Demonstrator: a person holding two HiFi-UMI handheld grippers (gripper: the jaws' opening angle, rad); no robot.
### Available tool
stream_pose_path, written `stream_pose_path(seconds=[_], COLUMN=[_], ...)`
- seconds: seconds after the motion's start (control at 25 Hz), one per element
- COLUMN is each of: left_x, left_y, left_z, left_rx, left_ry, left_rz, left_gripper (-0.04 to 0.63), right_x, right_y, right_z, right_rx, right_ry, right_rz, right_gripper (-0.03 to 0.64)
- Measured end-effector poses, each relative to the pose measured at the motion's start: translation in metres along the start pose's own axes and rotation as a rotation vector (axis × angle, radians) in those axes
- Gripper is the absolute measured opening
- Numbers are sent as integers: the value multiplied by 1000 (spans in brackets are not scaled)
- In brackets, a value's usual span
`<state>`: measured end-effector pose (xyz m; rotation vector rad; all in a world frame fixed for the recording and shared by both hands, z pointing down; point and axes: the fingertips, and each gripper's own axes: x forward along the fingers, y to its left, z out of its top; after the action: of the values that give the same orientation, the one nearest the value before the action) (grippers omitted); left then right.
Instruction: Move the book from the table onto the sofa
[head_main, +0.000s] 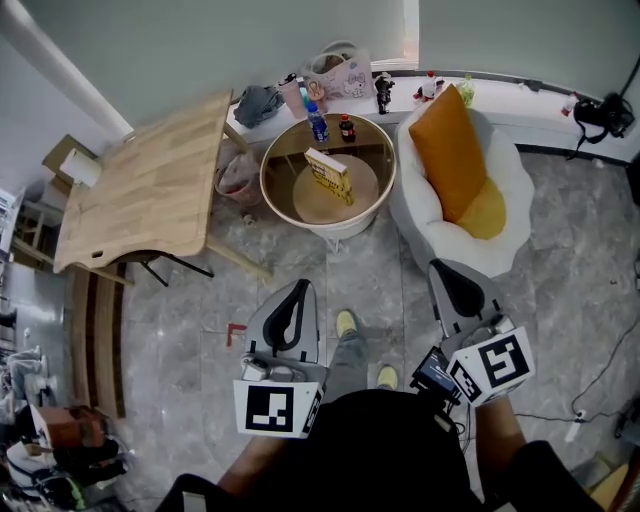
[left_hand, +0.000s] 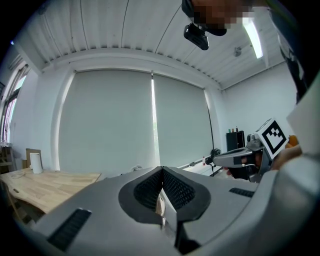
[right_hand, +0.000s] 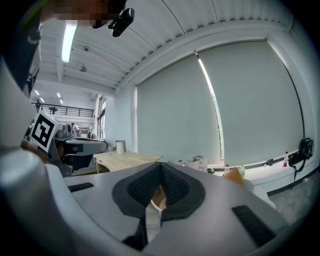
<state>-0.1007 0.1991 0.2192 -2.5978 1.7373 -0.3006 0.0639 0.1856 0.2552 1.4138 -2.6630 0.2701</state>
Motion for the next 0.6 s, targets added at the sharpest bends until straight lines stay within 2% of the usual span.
stream_pose_path(seconds=[0.4, 0.6], left_x=[47, 67], left_y=[33, 50], left_z=[-8, -10], left_rx=[-17, -64], left_ry=[29, 39], left_rz=[-5, -4], left_gripper=[11, 11], right_x=[53, 81], right_y=[-15, -19], right_z=[-1, 2], right_rx=[17, 15], right_ry=[40, 57], right_rz=[15, 19], right_gripper=[9, 9])
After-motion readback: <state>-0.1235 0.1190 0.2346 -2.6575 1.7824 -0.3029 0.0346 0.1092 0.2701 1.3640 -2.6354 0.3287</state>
